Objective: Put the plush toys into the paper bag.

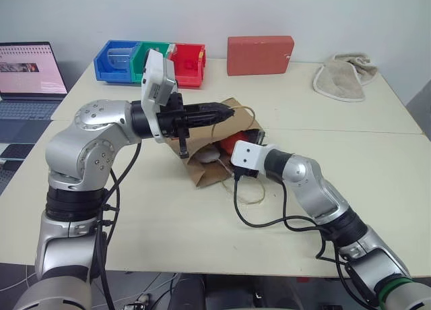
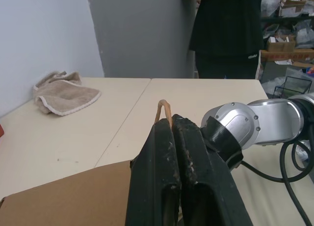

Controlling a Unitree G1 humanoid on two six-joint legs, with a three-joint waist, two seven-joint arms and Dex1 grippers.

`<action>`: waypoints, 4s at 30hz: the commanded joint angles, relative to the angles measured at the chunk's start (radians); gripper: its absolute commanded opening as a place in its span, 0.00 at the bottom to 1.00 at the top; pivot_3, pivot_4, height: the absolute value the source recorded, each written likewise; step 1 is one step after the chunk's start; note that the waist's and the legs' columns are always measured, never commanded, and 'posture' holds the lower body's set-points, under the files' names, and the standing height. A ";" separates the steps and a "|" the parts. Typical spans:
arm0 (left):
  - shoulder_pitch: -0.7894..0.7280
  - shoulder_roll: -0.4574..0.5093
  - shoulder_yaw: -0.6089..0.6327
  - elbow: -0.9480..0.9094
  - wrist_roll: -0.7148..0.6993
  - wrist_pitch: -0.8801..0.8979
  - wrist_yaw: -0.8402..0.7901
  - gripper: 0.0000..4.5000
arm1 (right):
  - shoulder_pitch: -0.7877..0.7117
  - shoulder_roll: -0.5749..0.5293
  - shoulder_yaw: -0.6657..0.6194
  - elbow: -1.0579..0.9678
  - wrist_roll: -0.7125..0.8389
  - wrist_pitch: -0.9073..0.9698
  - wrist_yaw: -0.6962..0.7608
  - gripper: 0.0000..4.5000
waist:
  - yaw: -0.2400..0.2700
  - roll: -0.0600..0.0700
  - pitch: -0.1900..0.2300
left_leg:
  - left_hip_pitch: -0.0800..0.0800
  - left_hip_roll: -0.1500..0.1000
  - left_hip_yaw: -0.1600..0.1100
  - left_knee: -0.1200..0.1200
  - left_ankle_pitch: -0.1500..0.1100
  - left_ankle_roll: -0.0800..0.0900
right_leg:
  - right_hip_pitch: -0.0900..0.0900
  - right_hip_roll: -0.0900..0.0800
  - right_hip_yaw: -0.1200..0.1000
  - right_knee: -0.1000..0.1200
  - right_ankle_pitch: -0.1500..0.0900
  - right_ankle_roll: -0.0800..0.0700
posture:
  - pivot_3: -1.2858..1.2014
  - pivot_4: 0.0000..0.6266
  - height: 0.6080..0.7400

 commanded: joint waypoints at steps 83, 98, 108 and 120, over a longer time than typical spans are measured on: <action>-0.338 -0.083 -0.028 0.626 0.261 -0.278 -0.103 0.40 | -0.280 -0.175 -0.744 -0.033 1.165 0.934 -0.074 0.43 | -0.004 0.003 0.002 | -0.004 0.000 0.001 -0.005 0.000 0.000 | -0.007 0.000 0.001 0.000 -0.001 -0.001 | 0.52 0.24 1.00; -0.104 0.115 0.097 0.356 0.188 -0.150 -0.123 0.99 | -0.215 -0.485 -0.723 -0.084 1.115 0.645 0.205 1.00 | -0.007 0.003 0.002 | -0.003 0.001 0.001 -0.008 0.000 0.001 | -0.006 0.000 0.000 -0.001 -0.001 -0.002 | 0.52 0.24 1.00; 0.223 0.102 0.178 0.192 0.108 -0.098 -0.061 0.99 | -0.029 -0.488 -0.664 -0.388 1.231 0.529 0.361 1.00 | -0.013 0.003 0.002 | -0.001 0.002 0.002 -0.008 0.000 0.000 | -0.006 0.000 0.001 0.000 -0.001 -0.002 | 0.52 0.24 1.00; 0.124 -0.016 0.128 0.396 0.161 -0.193 -0.030 0.99 | -0.003 -0.512 -0.614 -0.450 1.275 0.540 0.341 1.00 | 0.005 0.003 0.002 | -0.001 0.001 0.002 -0.007 0.000 0.000 | -0.005 0.000 0.000 -0.001 -0.001 -0.002 | 0.52 0.24 1.00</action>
